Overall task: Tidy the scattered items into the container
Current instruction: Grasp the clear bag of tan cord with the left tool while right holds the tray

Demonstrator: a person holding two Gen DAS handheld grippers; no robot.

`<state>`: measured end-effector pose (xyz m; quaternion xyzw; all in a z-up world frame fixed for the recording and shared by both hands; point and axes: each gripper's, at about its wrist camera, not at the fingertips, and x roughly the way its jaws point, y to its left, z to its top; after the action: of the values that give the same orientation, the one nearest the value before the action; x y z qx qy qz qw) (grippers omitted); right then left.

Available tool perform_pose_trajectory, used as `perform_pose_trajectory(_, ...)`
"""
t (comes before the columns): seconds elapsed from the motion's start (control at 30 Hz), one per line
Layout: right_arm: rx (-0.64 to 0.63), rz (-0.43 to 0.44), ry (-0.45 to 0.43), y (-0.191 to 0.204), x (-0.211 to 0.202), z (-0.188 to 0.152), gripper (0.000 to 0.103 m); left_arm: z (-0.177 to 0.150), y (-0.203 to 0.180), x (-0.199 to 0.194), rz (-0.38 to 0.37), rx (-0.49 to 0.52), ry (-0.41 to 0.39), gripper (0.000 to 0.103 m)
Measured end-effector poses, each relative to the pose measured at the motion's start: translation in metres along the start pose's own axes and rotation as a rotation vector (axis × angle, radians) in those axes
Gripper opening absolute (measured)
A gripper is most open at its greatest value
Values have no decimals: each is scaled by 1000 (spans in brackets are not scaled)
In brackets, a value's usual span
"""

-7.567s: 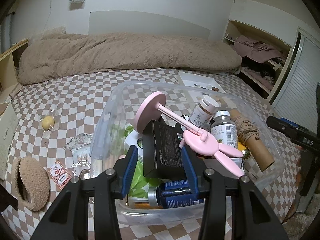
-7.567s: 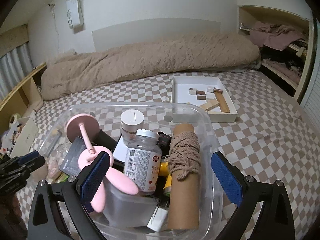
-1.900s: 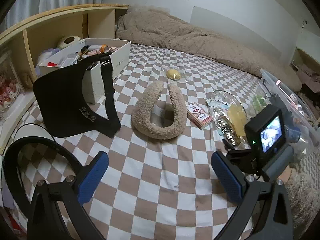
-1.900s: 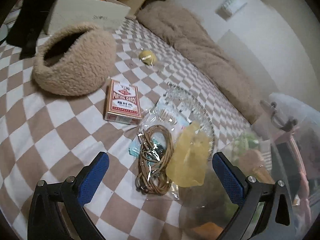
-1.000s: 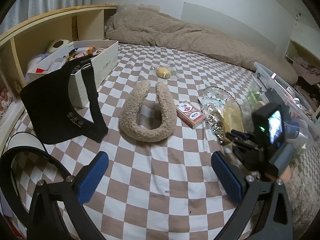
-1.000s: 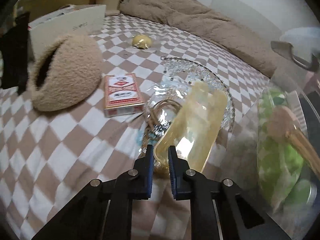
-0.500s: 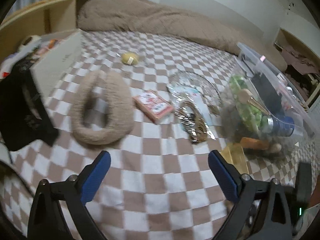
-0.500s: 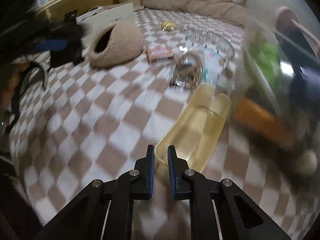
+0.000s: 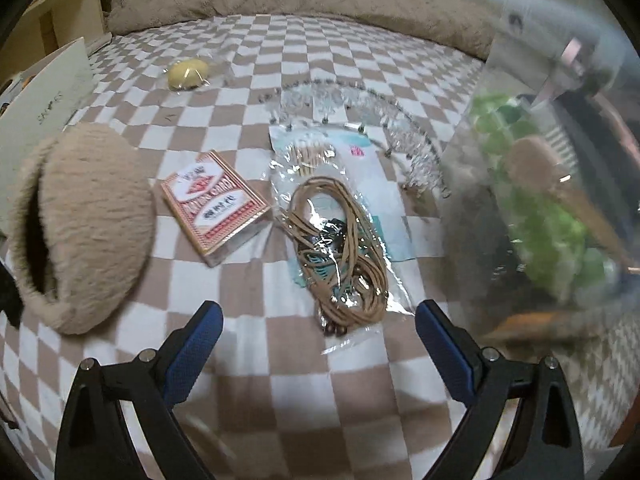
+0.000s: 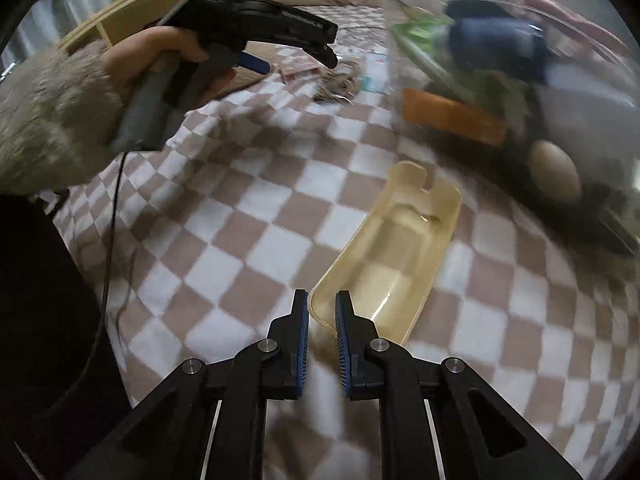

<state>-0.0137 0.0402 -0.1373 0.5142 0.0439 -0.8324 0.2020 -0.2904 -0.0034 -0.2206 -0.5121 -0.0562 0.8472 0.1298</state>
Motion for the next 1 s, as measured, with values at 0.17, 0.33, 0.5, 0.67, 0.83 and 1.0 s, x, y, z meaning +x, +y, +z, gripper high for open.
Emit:
perform_pose_trajectory(0.17,26,-35,-10,-4,-18,-22,14,-2,-4,30,46,-10,37,98)
perform_pose_trajectory(0.33,64,-28,-9,-6,-22,-40,14,3,1,36,69,-15,11,95)
perform_pose_trajectory(0.5,69,-35,-30,-3,-25,-54,14,2,9,27,77,-26,18,55)
perform_pose_trajectory(0.67,92,-40,-75,-3,-26,-59,14,-7,18,16,70,-30,47,34)
perform_pose_trajectory(0.83,106,-39,-115,-3,-31,-64,14,-22,17,3,57,-34,85,25)
perform_pose_trajectory(1.0,116,-34,-143,-3,-39,-73,14,-34,8,-13,61,-7,118,22)
